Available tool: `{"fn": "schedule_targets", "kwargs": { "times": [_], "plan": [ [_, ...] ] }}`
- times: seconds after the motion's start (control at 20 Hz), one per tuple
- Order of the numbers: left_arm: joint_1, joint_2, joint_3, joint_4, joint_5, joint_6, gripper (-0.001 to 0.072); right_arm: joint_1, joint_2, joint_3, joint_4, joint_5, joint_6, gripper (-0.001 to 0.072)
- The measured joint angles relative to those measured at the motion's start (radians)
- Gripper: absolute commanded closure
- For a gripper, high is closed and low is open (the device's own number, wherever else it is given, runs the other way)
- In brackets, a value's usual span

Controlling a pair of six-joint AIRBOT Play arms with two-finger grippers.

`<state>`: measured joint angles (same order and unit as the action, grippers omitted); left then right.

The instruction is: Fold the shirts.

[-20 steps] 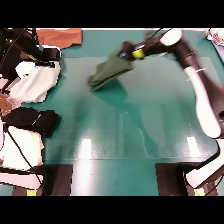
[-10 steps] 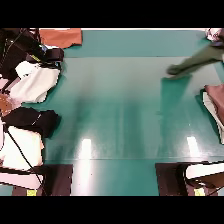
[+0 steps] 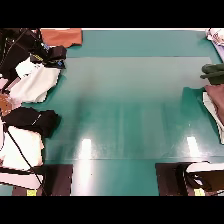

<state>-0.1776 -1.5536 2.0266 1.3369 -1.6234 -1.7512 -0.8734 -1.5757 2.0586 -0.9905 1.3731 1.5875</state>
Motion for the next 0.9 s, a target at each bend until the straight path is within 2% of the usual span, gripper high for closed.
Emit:
{"fn": "schedule_targets", "kwargs": {
  "times": [0.3, 0.6, 0.9],
  "plan": [
    [0.000, 0.000, 0.000, -0.036, -0.001, -0.003, 0.0652, -0.039, 0.024, -0.011, -0.001, 0.039, -0.037, 0.0697],
    [0.000, 0.000, 0.000, -0.046, -0.021, -0.003, 0.0652, -0.045, 0.046, -0.160, -0.219, 0.058, -0.021, 0.0696],
    [0.000, 0.000, 0.000, -0.050, -0.027, -0.003, 0.0652, -0.046, 0.050, -0.358, -0.455, 0.091, 0.098, 0.0693]
  ]
}}
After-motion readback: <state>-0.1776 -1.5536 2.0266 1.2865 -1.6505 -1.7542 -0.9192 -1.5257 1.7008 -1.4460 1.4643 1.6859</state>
